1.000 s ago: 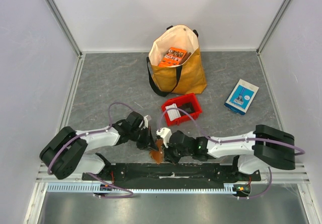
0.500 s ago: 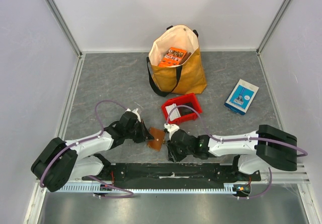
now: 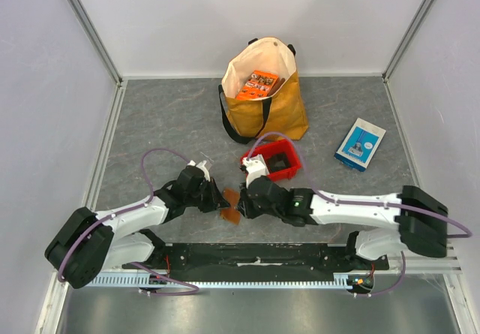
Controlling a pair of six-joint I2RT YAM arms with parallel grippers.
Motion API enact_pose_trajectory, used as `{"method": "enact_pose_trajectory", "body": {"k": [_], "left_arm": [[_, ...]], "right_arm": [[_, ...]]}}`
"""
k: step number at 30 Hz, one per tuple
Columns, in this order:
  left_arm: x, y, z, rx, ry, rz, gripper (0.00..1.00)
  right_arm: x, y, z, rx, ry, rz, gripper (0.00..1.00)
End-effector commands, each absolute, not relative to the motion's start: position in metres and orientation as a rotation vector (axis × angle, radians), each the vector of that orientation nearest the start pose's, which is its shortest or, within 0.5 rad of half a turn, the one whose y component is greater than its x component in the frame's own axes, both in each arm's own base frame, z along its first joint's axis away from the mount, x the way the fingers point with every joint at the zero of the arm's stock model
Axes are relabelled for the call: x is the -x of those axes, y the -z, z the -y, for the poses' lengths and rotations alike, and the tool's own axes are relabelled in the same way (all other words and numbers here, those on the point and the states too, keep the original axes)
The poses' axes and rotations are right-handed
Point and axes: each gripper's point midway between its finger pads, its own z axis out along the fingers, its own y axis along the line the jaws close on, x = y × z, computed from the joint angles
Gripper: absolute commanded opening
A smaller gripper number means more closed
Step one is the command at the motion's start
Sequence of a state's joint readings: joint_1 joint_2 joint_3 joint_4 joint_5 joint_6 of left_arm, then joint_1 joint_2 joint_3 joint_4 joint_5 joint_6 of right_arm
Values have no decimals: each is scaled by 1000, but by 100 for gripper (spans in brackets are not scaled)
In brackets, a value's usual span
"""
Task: Put the credit cards into the card holder
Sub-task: Open the card holder at the center of the board.
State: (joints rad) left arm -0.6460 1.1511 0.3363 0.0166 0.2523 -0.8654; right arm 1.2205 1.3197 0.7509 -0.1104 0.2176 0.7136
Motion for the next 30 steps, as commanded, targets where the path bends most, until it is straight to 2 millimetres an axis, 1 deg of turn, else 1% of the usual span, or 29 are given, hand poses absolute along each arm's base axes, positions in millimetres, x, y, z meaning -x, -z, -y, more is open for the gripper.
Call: {"method": "enact_pose_trajectory", "body": {"k": [1, 3, 6, 7, 9, 11, 13, 16, 18, 20, 21, 23, 24, 25, 26, 27, 30], "left_arm": [[-171, -33, 221, 65, 957, -2553, 11], [-170, -33, 222, 55, 958, -2555, 11], [-171, -32, 222, 57, 953, -2559, 11], [-171, -31, 221, 55, 949, -2561, 11], [-171, -30, 221, 55, 948, -2564, 11], [-171, -29, 222, 49, 946, -2567, 10], [-170, -28, 221, 49, 941, -2571, 10], [-171, -27, 220, 52, 938, -2571, 10], [-171, -27, 221, 53, 941, -2571, 10], [-170, -26, 222, 48, 949, -2575, 10], [-170, -26, 222, 45, 952, -2576, 12], [-168, -24, 222, 47, 952, -2587, 19], [-167, -21, 221, 55, 944, -2597, 24], [-165, -19, 219, 58, 931, -2608, 33], [-167, -18, 216, 70, 908, -2610, 37], [-164, -14, 211, 86, 867, -2639, 40], [-164, -14, 205, 101, 817, -2652, 45]], "right_arm": [[-162, -102, -366, 473, -716, -2287, 21], [-168, -93, -369, 493, -689, -2304, 21], [-169, -78, -367, 518, -666, -2339, 21], [-169, -73, -365, 528, -656, -2351, 20], [-164, -58, -355, 538, -629, -2388, 20], [-160, -48, -344, 536, -609, -2414, 20], [-156, -42, -332, 519, -593, -2427, 20], [-150, -35, -320, 504, -590, -2447, 20], [-145, -29, -316, 493, -608, -2467, 20], [-142, -27, -319, 470, -653, -2472, 21], [-142, -29, -324, 446, -691, -2464, 24], [-144, -32, -331, 402, -756, -2453, 29], [-144, -36, -335, 376, -793, -2444, 30], [-146, -39, -338, 336, -824, -2434, 32], [-147, -42, -340, 294, -857, -2427, 32], [-147, -42, -341, 264, -887, -2423, 33], [-151, -45, -343, 159, -963, -2400, 36]]}}
